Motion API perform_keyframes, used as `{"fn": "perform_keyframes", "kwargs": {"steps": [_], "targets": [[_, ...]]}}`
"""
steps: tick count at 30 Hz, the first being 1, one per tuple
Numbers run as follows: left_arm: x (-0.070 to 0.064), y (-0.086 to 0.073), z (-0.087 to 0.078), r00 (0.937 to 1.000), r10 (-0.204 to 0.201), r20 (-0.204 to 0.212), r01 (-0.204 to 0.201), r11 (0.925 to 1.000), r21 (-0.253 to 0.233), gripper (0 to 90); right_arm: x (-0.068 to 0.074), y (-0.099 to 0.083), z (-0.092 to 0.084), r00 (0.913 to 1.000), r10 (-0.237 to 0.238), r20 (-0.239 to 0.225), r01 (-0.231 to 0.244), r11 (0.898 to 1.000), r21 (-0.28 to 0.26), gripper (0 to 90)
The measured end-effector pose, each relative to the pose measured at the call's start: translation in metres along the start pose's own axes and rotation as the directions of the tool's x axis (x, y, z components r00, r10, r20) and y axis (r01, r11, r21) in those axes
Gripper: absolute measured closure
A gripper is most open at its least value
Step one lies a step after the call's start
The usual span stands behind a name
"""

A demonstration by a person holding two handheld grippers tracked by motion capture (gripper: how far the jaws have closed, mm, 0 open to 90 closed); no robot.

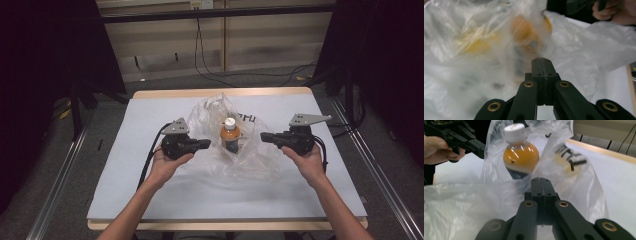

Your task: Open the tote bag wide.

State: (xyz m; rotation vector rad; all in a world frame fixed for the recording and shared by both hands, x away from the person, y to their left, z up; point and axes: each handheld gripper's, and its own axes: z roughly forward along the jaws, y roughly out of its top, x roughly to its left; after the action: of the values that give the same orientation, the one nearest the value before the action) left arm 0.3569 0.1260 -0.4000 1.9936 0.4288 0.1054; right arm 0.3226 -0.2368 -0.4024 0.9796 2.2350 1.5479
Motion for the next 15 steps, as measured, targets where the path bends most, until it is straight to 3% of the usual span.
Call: {"fn": "perform_keyframes", "kwargs": {"steps": [5,10,15], "targets": [[-0.013,0.01,0.013,0.9989,0.021,0.043,-0.02,0.9995,-0.024,90.0,0.001,0.008,0.016,0.9997,-0.009,-0.024,0.009,1.0,0.001,90.0],[-0.026,0.024,0.024,0.9933,0.065,0.095,-0.063,0.9977,-0.026,90.0,0.005,0.014,0.023,0.9989,-0.02,-0.043,0.02,1.0,-0.011,90.0],[-0.024,0.029,0.047,0.9918,0.065,0.11,-0.068,0.9975,0.022,90.0,0.01,0.021,0.029,0.9975,-0.027,-0.065,0.026,1.0,-0.006,90.0]]}}
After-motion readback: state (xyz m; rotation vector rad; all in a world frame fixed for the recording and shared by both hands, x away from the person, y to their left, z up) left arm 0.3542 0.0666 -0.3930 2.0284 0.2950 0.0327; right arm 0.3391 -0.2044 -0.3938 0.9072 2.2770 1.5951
